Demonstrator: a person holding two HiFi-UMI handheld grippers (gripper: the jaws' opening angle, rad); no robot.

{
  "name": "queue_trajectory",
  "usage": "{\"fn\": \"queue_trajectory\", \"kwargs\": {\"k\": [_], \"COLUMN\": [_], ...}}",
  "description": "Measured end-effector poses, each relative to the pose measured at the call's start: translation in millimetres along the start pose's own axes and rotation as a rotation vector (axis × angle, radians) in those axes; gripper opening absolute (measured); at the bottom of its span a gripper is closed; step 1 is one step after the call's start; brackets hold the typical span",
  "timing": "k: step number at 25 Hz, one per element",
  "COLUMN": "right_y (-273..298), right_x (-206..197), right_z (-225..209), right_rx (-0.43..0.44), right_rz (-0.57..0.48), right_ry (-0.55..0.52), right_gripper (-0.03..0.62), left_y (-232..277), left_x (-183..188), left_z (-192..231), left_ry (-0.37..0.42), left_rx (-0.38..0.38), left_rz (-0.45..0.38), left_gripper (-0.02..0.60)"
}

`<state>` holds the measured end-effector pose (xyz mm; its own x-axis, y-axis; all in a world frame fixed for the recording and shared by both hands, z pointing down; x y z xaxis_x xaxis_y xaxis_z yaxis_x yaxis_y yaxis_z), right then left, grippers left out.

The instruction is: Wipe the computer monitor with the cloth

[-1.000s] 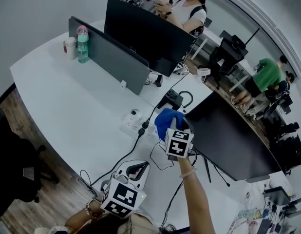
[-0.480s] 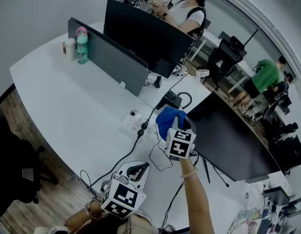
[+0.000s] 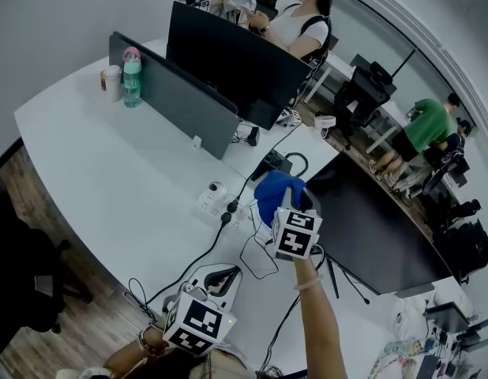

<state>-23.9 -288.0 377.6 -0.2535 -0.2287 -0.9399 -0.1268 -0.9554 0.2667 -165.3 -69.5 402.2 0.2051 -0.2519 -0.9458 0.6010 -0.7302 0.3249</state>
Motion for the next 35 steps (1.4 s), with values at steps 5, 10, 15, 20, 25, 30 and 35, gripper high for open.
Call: {"fn": "queue_trajectory", "kwargs": {"k": [5, 10, 15, 20, 25, 30, 35], "right_y": [-4.7, -6.0, -9.8, -11.5, -13.8, -17.9, -19.2], "right_x": [9.5, 16.9, 24.3, 29.1, 34.8, 41.2, 45.1], "right_z": [-3.1, -5.9, -6.7, -8.9, -11.9, -13.7, -14.6], "right_rx": [-0.001, -0.007, -0.008, -0.003, 0.002, 0.005, 0.003], "right_rz": [-0.026, -0.042, -0.059, -0.068, -0.085, -0.101, -0.108], "right_ry": [0.016, 0.024, 0.025, 0.027, 0.038, 0.042, 0.042], "right_gripper": [0.072, 0.072, 0.072, 0.072, 0.071, 0.072, 0.072], "left_y": [-2.7, -4.0, -6.4, -6.4, -5.1, -6.0, -6.3], "left_x": [0.7, 1.0, -0.5, 0.7, 1.1, 3.8, 3.5], "left_z": [-0.8, -0.9, -0.4, -1.5, -1.2, -1.5, -3.6], "left_ry": [0.003, 0.009, 0.011, 0.014, 0.014, 0.009, 0.012], "left_rx": [0.001, 0.002, -0.001, -0.009, -0.009, -0.013, -0.015], "left_rz": [-0.007, -0.010, -0.010, -0.015, -0.018, -0.017, -0.013], "left_gripper": [0.009, 0.009, 0.009, 0.009, 0.009, 0.009, 0.009]}}
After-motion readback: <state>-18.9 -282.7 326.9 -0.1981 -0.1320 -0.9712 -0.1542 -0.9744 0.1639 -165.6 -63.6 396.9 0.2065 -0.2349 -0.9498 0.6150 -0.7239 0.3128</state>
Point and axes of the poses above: the fingertips, and each gripper's own axes: y forward along the fingers, z to its left, x out of its top, the point moved 7 cm from there along -y, backward along the fingers, and after that the axes turned 7 degrees about y, right-handed, at the moved point
